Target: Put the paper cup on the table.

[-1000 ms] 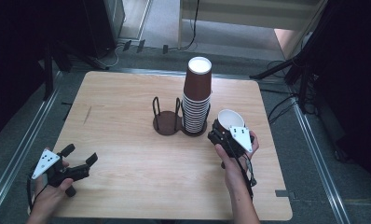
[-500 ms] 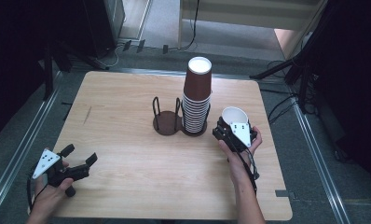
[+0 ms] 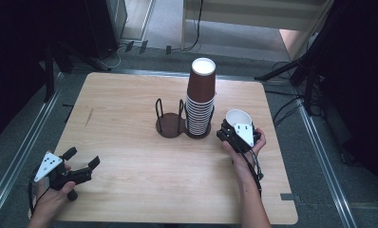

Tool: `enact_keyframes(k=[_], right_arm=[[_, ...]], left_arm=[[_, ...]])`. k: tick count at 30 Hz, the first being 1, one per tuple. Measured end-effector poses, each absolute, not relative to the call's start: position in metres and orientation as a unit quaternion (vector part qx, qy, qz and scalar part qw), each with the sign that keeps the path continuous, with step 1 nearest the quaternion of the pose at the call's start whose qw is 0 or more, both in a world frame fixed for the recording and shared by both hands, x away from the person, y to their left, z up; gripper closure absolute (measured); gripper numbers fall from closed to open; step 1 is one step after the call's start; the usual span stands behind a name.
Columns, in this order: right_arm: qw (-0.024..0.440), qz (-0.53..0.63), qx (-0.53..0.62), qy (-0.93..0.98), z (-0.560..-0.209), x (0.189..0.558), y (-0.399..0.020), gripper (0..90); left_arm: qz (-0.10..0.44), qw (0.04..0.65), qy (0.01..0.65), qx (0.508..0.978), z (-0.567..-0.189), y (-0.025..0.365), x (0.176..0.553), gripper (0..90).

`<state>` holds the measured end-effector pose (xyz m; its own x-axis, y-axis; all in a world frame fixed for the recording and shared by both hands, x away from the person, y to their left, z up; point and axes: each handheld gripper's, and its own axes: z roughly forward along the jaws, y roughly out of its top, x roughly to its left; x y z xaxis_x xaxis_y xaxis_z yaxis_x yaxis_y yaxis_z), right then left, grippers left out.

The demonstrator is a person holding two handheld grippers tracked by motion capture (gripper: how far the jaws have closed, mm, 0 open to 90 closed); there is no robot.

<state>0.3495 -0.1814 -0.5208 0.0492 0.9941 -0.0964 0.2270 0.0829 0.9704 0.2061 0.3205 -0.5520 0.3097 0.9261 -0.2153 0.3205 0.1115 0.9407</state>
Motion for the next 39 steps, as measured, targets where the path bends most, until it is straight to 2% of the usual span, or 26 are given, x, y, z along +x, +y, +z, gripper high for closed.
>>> enact_keyframes(k=[11, 22, 28, 39], right_arm=[[0.471, 0.402, 0.549, 0.561, -0.525, 0.352, -0.183, 7.4], [0.444, 0.402, 0.557, 0.575, -0.523, 0.351, -0.186, 0.0], [0.419, 0.423, 0.548, 0.587, -0.517, 0.345, -0.190, 0.0], [0.414, 0.454, 0.527, 0.588, -0.501, 0.327, -0.196, 0.0]], left_arm=[[0.277, 0.537, 0.515, 0.608, -0.552, 0.320, 0.206, 0.0], [0.274, 0.539, 0.515, 0.608, -0.553, 0.320, 0.207, 0.0], [0.274, 0.539, 0.516, 0.607, -0.553, 0.320, 0.207, 0.0], [0.273, 0.539, 0.516, 0.607, -0.553, 0.320, 0.207, 0.0]])
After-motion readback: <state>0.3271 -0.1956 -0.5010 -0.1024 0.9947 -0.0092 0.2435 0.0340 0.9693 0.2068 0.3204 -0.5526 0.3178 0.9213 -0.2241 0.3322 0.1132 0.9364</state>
